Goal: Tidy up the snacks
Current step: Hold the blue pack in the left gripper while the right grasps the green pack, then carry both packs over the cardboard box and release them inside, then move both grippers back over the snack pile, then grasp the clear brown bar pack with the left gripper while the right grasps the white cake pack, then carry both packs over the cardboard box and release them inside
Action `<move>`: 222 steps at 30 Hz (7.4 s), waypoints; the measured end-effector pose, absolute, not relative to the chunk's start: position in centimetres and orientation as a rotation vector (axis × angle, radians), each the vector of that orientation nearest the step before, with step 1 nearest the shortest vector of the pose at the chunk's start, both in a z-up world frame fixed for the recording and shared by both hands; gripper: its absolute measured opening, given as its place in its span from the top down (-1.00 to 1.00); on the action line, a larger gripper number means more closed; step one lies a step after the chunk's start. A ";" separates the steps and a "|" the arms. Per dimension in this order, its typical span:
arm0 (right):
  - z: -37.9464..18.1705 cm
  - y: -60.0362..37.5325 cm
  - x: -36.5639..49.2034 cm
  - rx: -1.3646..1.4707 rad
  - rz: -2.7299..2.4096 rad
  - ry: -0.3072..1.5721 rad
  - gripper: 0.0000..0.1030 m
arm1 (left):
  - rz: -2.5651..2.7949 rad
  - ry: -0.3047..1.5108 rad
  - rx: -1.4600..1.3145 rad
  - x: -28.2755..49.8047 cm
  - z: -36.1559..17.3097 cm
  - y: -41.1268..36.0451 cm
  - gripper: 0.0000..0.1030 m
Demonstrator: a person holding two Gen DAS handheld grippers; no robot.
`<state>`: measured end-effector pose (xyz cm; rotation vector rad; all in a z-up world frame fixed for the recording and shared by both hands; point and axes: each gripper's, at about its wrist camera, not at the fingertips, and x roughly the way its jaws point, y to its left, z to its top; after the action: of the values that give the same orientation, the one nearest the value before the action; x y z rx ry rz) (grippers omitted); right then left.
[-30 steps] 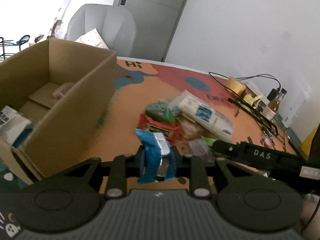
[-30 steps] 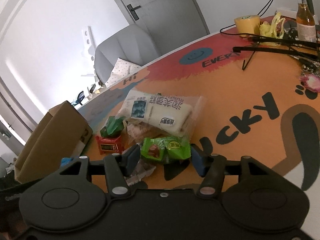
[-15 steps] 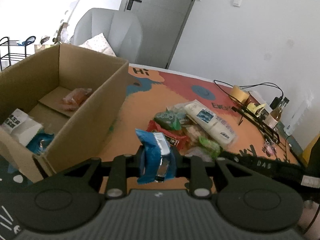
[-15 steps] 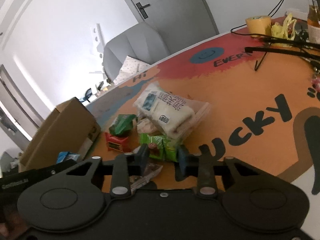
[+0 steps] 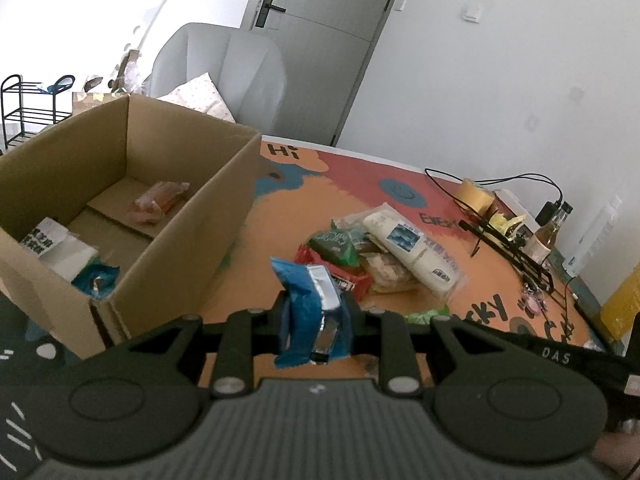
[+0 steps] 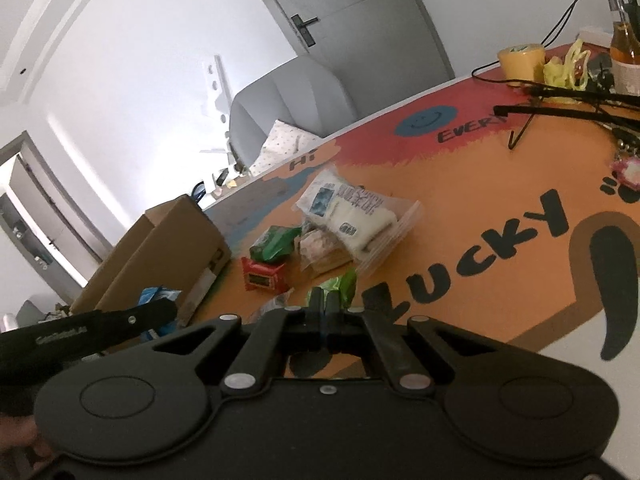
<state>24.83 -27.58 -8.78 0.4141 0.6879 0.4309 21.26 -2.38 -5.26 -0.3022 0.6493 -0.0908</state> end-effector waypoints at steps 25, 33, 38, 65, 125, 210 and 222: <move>-10.3 -23.4 27.5 0.269 0.340 0.727 0.17 | -0.094 0.644 -0.315 21.1 -5.2 -1.4 0.52; -9.5 -24.0 26.0 0.267 0.364 0.709 0.56 | -0.092 0.615 -0.309 20.4 -4.1 -1.1 0.52; -8.2 -24.2 25.1 0.269 0.374 0.669 0.56 | -0.091 0.589 -0.304 19.9 -3.1 -0.8 0.52; -0.2 -16.8 24.0 0.212 0.553 0.494 0.56 | 0.035 0.461 -0.287 17.4 1.8 5.5 0.52; -1.0 -19.2 23.6 0.268 0.528 0.543 -1.00 | 0.082 0.510 -0.320 18.0 0.7 4.9 -0.91; -9.4 -23.9 29.8 0.115 0.406 0.670 0.39 | 0.010 0.680 -0.395 23.3 -8.4 -3.5 0.40; -6.9 -24.2 27.3 0.180 0.452 0.611 0.43 | 0.003 0.595 -0.372 21.6 -5.1 -2.9 0.40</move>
<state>27.32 -24.16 -6.89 0.1805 0.6115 0.4517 21.62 -2.86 -5.09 -0.3715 0.5952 0.0026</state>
